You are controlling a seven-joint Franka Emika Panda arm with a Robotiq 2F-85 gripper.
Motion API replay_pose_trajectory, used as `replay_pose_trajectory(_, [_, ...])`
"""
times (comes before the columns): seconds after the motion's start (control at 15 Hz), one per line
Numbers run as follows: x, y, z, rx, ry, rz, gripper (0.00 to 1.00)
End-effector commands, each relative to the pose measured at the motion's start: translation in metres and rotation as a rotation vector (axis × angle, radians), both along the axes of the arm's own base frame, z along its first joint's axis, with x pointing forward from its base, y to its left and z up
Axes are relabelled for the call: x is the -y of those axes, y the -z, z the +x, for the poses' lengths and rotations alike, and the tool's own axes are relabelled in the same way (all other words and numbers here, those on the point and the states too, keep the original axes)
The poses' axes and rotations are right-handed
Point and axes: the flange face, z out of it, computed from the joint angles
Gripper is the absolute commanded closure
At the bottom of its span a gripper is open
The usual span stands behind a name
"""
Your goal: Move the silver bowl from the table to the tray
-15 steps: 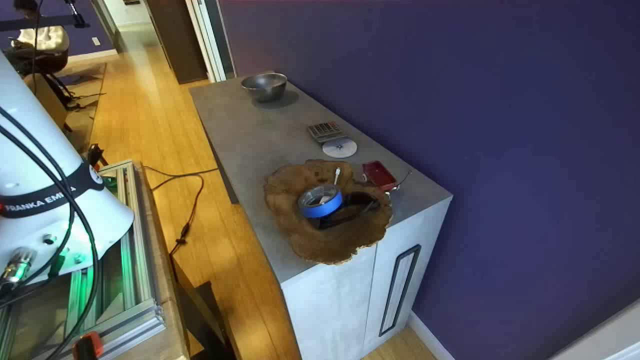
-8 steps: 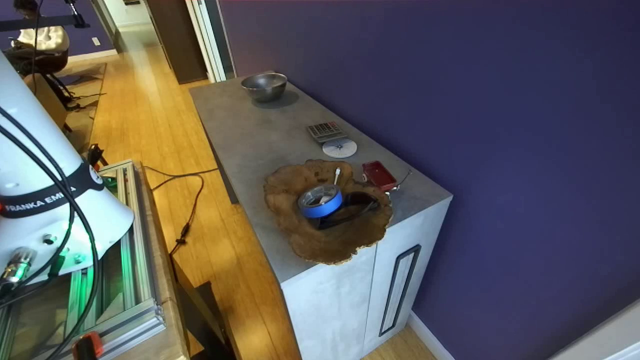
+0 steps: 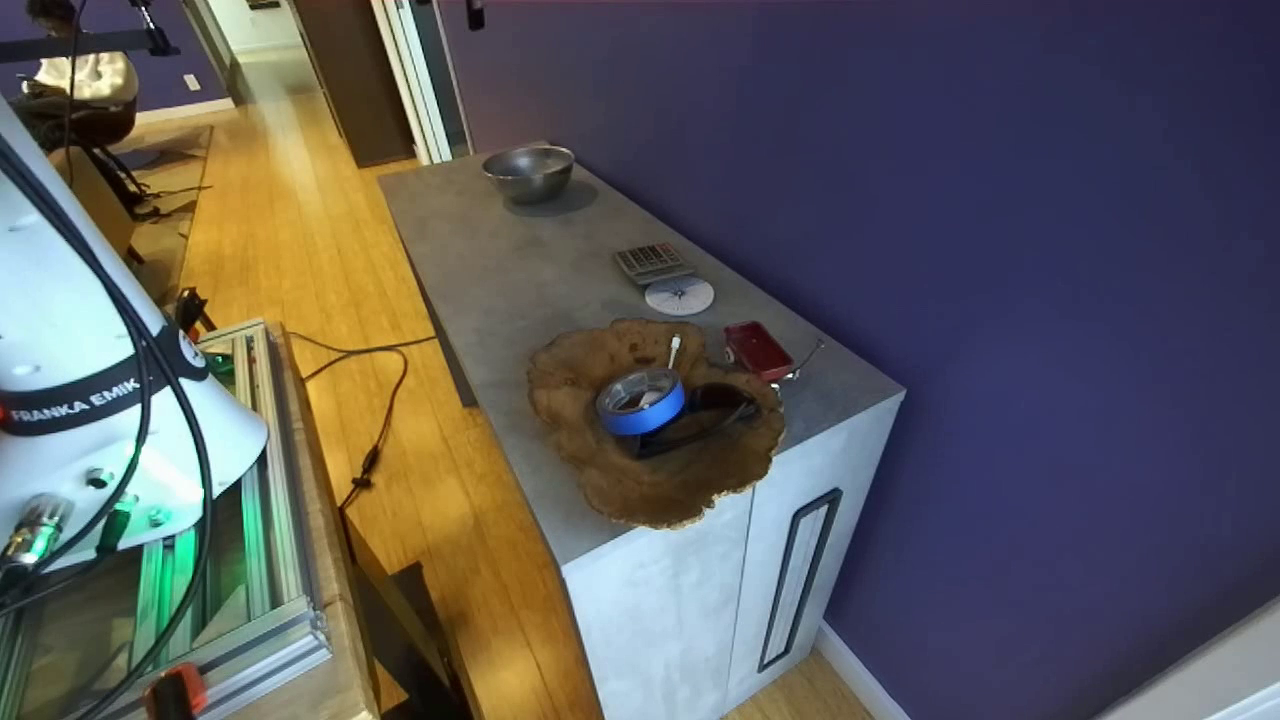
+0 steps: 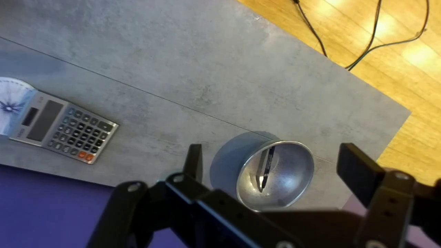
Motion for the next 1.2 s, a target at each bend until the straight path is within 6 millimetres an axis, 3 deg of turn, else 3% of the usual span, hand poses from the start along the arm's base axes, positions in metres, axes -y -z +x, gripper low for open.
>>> replay_pose_trajectory(0.0, [-0.068, 0.035, 0.043, -0.048, -0.135, 0.035, 0.00])
replay_pose_trajectory(0.07, [-0.087, 0.041, 0.050, -0.068, -0.207, 0.046, 0.00])
replay_pose_trajectory(0.13, [-0.054, 0.034, 0.028, -0.038, -0.120, 0.009, 0.00])
replay_pose_trajectory(0.33, [-0.087, 0.051, 0.046, -0.059, -0.184, 0.027, 0.00])
replay_pose_trajectory(0.4, [-0.088, 0.052, 0.049, -0.061, -0.188, 0.030, 0.00])
replay_pose_trajectory(0.53, [-0.085, 0.064, 0.062, -0.106, -0.012, 0.063, 0.00])
replay_pose_trajectory(0.93, [-0.112, 0.191, 0.088, -0.265, 0.252, 0.091, 0.00])
replay_pose_trajectory(1.13, [-0.139, 0.235, 0.091, -0.368, 0.352, 0.147, 0.00])
